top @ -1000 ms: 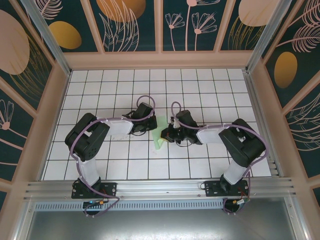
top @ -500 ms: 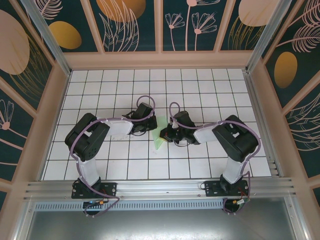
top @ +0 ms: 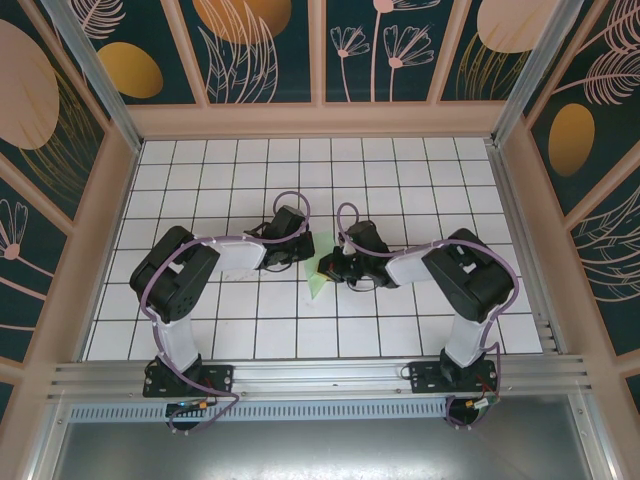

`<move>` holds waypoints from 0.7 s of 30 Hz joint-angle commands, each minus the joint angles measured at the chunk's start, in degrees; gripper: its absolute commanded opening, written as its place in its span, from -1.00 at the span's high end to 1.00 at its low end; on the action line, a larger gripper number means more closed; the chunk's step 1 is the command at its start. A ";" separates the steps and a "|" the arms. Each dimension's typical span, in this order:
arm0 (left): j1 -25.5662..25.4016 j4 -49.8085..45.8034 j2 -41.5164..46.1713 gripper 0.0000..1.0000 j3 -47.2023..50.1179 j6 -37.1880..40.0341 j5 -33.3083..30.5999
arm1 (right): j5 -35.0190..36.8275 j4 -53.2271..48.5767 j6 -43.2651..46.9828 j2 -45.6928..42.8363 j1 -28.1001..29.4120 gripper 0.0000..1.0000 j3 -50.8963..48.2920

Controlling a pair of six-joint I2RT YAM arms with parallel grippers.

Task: Fold a paper plane with a square sheet of paper (pick it up from the middle)
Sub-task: Third fold the triangle at the center of the table.

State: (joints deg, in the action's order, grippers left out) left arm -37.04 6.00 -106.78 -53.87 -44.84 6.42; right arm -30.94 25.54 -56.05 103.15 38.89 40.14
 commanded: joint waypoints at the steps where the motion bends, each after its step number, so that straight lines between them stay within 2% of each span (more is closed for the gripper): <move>1: -0.10 -2.92 -2.16 1.00 1.92 -0.17 1.93 | 0.48 1.42 0.74 1.25 0.04 1.00 1.52; 21: -0.12 -2.84 -2.17 1.00 2.10 0.19 2.37 | -0.09 -0.40 2.57 3.22 0.39 1.00 3.10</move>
State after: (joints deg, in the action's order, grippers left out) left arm -36.86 6.66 -106.78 -53.56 -44.84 7.01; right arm -31.14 25.45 -55.37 105.19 38.92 41.69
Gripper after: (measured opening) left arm 0.061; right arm 0.065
